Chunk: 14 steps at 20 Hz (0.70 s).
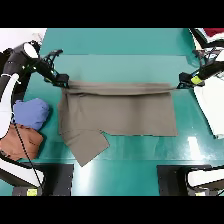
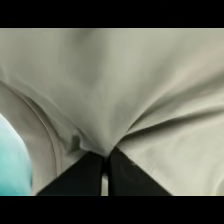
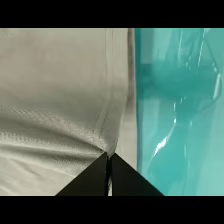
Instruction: Fold the shirts.
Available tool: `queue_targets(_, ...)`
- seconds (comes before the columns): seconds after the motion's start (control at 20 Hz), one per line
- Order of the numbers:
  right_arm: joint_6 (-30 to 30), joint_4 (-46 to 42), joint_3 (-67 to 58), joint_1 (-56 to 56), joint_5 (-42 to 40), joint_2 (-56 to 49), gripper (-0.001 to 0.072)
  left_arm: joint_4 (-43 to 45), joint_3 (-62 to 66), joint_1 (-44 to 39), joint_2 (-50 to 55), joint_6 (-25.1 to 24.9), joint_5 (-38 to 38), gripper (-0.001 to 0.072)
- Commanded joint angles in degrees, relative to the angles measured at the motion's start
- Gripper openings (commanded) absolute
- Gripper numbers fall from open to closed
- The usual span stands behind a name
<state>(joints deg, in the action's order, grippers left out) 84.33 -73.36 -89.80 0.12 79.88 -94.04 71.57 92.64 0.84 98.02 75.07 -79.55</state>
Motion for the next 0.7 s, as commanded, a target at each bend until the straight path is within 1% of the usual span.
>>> queue_targets(0.0,0.02,0.31,6.36,1.53,-2.56,1.03,0.0014,1.38,-5.31,-0.02,0.02,1.62,-1.05,0.0241)
queue_targets(0.05,0.04,0.46,6.58,1.55,-2.27,1.03,0.0046,2.19,-5.42,-0.02,0.00,2.95,-1.57,0.0557)
queue_targets(0.1,0.02,0.87,6.58,1.53,-1.77,1.16,0.0220,3.10,-5.40,0.04,-0.13,3.87,-2.49,0.0546)
queue_targets(0.15,0.00,1.77,6.60,1.14,-0.92,1.70,0.0285,4.15,-5.40,0.17,-0.59,4.33,-3.67,0.0544)
queue_targets(0.3,-1.84,1.77,6.75,-0.90,2.54,5.60,0.0284,4.76,-8.52,1.33,-5.79,4.66,-4.96,0.0544)
queue_targets(0.4,-2.01,1.79,8.41,-2.49,3.91,10.12,0.0284,4.83,-16.33,1.57,-12.72,5.14,-3.67,0.0544)
queue_targets(0.45,-2.08,1.81,9.84,-3.21,3.89,12.59,0.0285,4.76,-21.66,1.57,-16.85,6.23,-2.67,0.0544)
queue_targets(0.55,-2.12,1.81,13.55,-4.57,2.71,17.03,0.0358,3.82,-33.00,1.57,-25.31,9.03,-0.26,0.0544)
queue_targets(0.65,-2.12,1.86,17.51,-5.35,0.68,20.70,0.0368,2.73,-43.60,1.57,-33.48,10.78,0.22,0.0544)
